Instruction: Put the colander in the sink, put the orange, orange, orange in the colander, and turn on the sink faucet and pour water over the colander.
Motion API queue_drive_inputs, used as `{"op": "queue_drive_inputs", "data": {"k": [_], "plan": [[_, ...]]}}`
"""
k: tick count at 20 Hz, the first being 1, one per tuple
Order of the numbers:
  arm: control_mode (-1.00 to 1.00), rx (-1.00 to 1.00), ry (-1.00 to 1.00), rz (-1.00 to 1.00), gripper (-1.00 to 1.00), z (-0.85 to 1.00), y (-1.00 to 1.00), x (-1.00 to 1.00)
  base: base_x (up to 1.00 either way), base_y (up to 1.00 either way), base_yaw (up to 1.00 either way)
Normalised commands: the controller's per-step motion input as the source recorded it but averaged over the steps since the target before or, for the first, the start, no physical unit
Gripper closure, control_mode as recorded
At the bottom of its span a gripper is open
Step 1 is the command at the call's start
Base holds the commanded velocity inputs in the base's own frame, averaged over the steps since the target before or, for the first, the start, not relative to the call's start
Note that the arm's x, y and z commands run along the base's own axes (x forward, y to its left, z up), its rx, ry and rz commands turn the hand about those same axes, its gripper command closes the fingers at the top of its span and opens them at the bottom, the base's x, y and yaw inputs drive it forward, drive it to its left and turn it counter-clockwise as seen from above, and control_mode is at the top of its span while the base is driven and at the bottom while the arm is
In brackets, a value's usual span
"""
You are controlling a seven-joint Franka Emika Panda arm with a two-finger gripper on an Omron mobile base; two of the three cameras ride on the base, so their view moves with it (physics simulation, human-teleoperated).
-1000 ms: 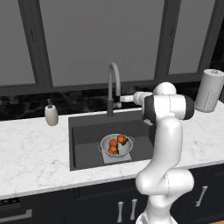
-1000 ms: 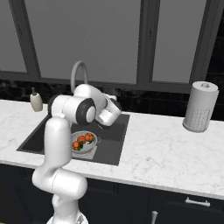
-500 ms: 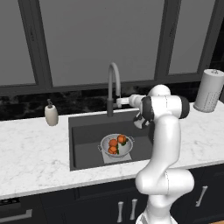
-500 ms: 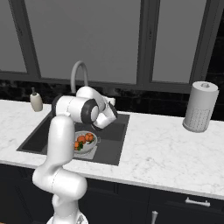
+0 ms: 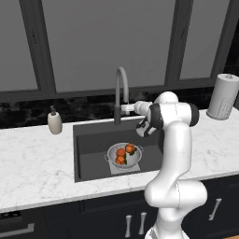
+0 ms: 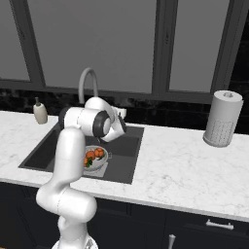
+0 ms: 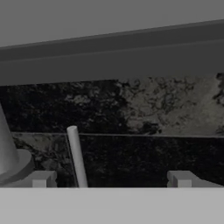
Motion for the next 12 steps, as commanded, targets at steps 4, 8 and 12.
{"op": "queue_drive_inputs", "data": {"k": [4,8,12], "plan": [[-1.00,0.00,0.00,-0.03,-1.00,0.00,0.00,0.21,0.00,0.00,0.00],[-1.00,0.00,0.00,-0.03,-1.00,0.00,0.00,0.21,0.00,0.00,0.00],[-1.00,0.01,-0.01,-0.02,-1.00,0.00,-0.12,0.04,0.00,0.00,0.00]]}}
